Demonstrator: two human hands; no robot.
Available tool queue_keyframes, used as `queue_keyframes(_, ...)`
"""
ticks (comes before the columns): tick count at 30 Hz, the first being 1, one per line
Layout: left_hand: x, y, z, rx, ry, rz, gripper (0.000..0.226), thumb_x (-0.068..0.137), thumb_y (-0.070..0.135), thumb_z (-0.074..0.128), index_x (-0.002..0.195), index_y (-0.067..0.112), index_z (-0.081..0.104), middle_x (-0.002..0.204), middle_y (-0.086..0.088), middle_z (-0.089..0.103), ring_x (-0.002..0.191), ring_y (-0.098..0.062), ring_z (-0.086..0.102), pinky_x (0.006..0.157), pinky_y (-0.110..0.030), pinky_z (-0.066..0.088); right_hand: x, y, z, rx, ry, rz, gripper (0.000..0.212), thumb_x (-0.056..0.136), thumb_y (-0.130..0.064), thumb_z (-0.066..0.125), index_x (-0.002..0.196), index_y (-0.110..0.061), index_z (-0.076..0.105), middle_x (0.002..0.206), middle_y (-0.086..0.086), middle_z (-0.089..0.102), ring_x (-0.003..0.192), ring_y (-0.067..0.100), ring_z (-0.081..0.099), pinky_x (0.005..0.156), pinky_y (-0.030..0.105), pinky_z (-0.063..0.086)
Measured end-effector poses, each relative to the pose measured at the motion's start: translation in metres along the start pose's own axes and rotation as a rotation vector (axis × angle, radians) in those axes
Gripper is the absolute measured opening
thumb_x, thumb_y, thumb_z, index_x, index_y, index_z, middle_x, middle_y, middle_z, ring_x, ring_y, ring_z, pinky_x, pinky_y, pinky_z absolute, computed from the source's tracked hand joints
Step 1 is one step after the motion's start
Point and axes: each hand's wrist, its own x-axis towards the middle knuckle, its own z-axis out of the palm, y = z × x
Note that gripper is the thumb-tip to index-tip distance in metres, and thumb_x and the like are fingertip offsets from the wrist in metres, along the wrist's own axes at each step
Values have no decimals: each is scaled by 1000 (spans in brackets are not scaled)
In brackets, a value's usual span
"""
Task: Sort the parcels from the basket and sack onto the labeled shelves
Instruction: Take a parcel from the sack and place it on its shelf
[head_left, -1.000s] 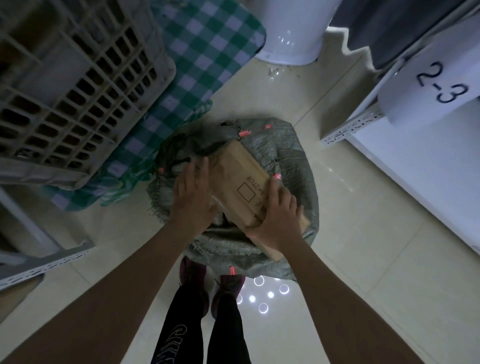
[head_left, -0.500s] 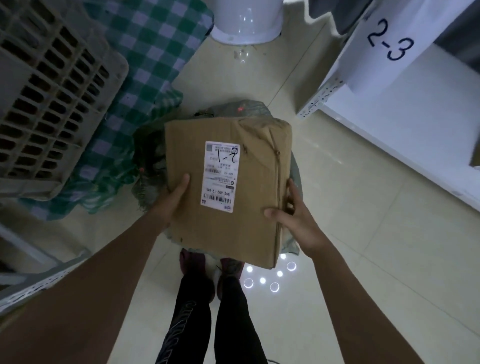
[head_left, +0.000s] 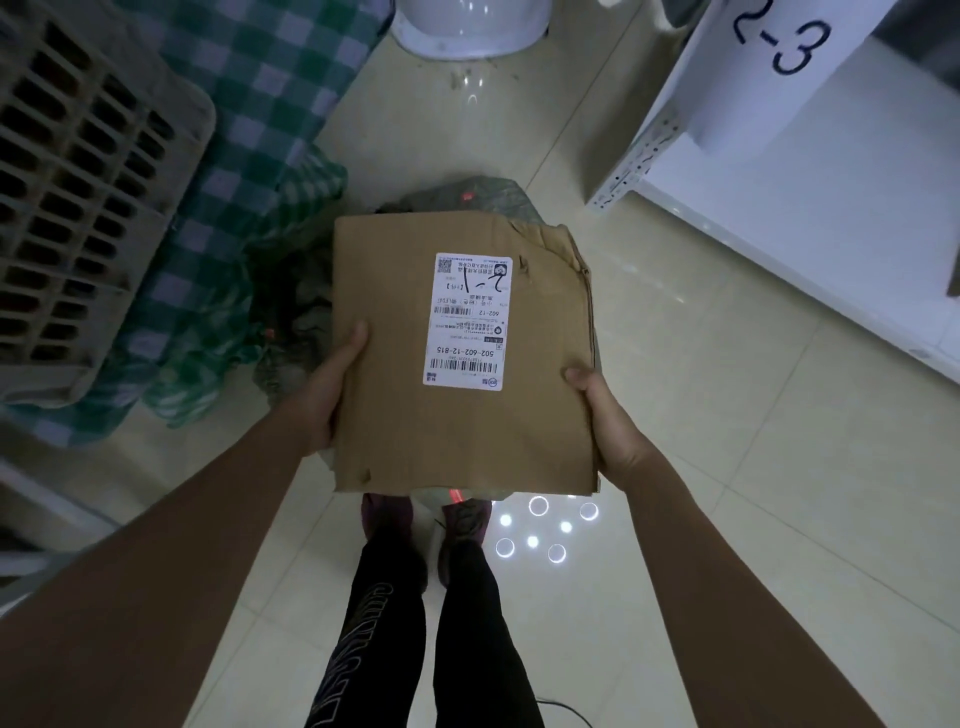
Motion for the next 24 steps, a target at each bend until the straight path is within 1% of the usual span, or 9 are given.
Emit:
queue_keyframes(3, -11, 4, 0, -2, 14, 20, 54, 79, 69, 51, 116, 32, 61, 112, 2, 70, 105, -18, 64, 88, -38, 50, -6, -6, 8, 44, 0, 44, 81, 59, -57, 62, 130, -18, 57, 119, 12, 69, 99, 24, 68, 75, 31, 57)
queue_keyframes(6, -26, 13, -6, 37, 22, 44, 59, 82, 68, 50, 128, 30, 54, 115, 2, 67, 106, -18, 62, 90, -39, 47, -22, -7, 16, 125, 0, 74, 65, 70, -52, 56, 124, -17, 62, 117, 14, 70, 97, 27, 67, 87, 39, 53)
queue_keyframes(9, -49, 29, -4, 107, 15, 49, 61, 85, 67, 47, 135, 31, 46, 115, 4, 62, 101, -15, 59, 93, -38, 43, -47, -8, 26, 175, 42, 79, 72, 65, -54, 61, 126, -15, 62, 116, 15, 70, 100, 29, 66, 89, 41, 52)
queue_keyframes(12, -82, 54, 3, 167, -15, 61, 65, 84, 70, 46, 138, 33, 44, 115, 3, 61, 95, -14, 59, 83, -34, 44, -84, -18, 38, 233, 103, 60, 81, 55, -58, 66, 125, -17, 63, 116, 14, 70, 104, 31, 67, 90, 42, 53)
queue_keyframes(14, -109, 73, 7, 176, -40, 42, 69, 77, 75, 51, 132, 33, 49, 116, -1, 64, 97, -20, 61, 77, -36, 47, -113, -34, 44, 253, 141, 16, 64, 71, -57, 62, 121, -17, 65, 108, 11, 73, 96, 28, 70, 86, 41, 55)
queue_keyframes(16, -139, 94, 10, 217, -71, 93, 84, 66, 83, 55, 134, 33, 47, 122, -2, 61, 107, -24, 59, 89, -43, 48, -146, -55, 49, 284, 113, -49, 39, 93, -45, 44, 110, -18, 67, 92, 7, 75, 78, 21, 71, 71, 32, 55)
queue_keyframes(18, -167, 116, 13, 277, -107, 178, 105, 55, 90, 56, 143, 35, 40, 135, -1, 55, 117, -24, 55, 104, -49, 40, -179, -79, 54, 300, 123, -107, 37, 97, -40, 38, 106, -18, 66, 87, 5, 75, 73, 20, 70, 69, 30, 54)
queue_keyframes(20, -199, 136, 20, 303, -128, 230, 112, 46, 95, 56, 142, 39, 40, 133, -1, 55, 117, -25, 55, 105, -52, 39, -214, -99, 59, 311, 141, -178, 38, 96, -40, 39, 107, -17, 67, 89, 6, 75, 76, 21, 70, 73, 32, 52)
queue_keyframes(24, -265, 170, 44, 320, -247, 337, 80, 69, 84, 50, 132, 35, 51, 123, -3, 64, 111, -25, 61, 101, -49, 44, -285, -129, 64, 361, 176, -294, 36, 97, -38, 40, 101, -16, 67, 84, 6, 74, 71, 20, 69, 71, 31, 51)
